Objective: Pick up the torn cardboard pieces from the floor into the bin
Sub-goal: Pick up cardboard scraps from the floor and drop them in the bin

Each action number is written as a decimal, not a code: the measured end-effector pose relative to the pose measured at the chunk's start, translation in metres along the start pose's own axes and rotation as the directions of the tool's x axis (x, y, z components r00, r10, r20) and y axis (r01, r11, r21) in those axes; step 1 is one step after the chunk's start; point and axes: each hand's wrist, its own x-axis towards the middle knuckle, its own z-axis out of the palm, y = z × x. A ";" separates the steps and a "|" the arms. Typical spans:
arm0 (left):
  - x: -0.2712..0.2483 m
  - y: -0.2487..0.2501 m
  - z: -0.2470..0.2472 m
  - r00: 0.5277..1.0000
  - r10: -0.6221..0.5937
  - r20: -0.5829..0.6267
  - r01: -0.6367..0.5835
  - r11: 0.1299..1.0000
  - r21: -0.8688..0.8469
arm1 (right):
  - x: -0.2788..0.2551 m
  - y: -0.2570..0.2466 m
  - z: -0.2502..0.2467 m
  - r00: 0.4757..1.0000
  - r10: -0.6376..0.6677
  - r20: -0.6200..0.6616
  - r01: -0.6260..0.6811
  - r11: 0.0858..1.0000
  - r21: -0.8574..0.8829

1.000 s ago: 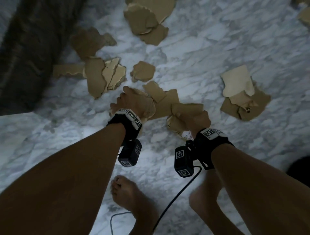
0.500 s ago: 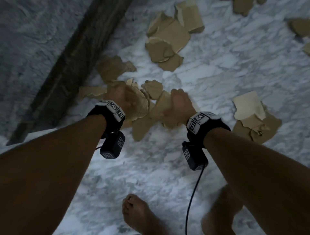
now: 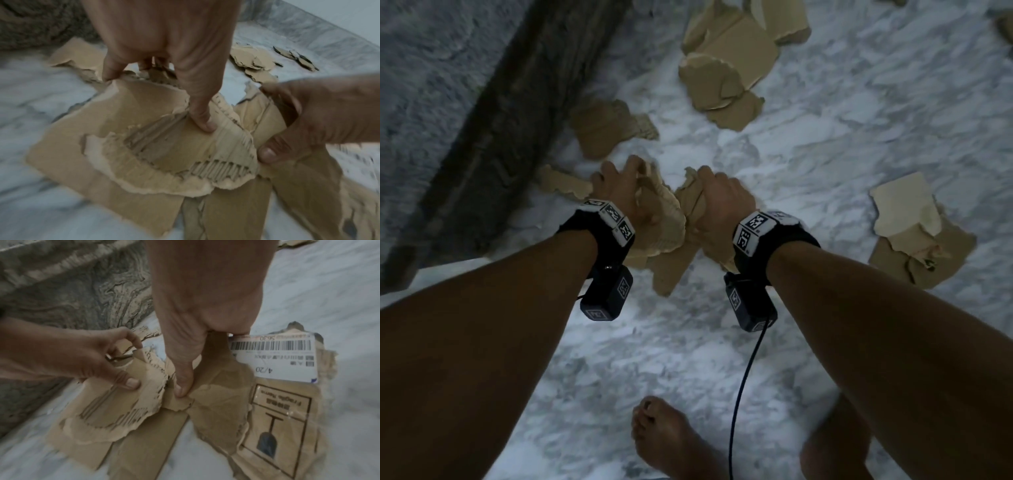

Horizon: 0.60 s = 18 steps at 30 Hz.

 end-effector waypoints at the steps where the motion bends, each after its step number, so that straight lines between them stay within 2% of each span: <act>1: 0.000 0.000 0.001 1.000 -0.024 0.004 0.024 0.999 -0.032 | -0.003 0.002 0.002 1.000 0.019 -0.004 -0.019 0.999 0.042; 5: -0.007 0.009 0.001 0.989 -0.097 0.110 0.099 0.995 -0.017 | -0.015 0.006 0.005 0.990 0.133 -0.042 -0.121 0.969 0.214; 8: -0.023 0.027 -0.007 0.989 -0.069 0.131 0.069 0.998 0.005 | -0.037 0.010 -0.002 0.990 0.138 0.007 -0.137 0.975 0.177; 12: -0.056 0.075 -0.025 0.985 0.013 0.174 -0.031 0.995 0.099 | -0.083 0.030 -0.032 0.986 0.156 0.053 -0.163 0.966 0.201; 18: -0.127 0.187 -0.062 0.955 0.174 0.239 -0.212 0.966 0.145 | -0.185 0.075 -0.111 0.957 0.286 -0.047 -0.266 0.930 0.254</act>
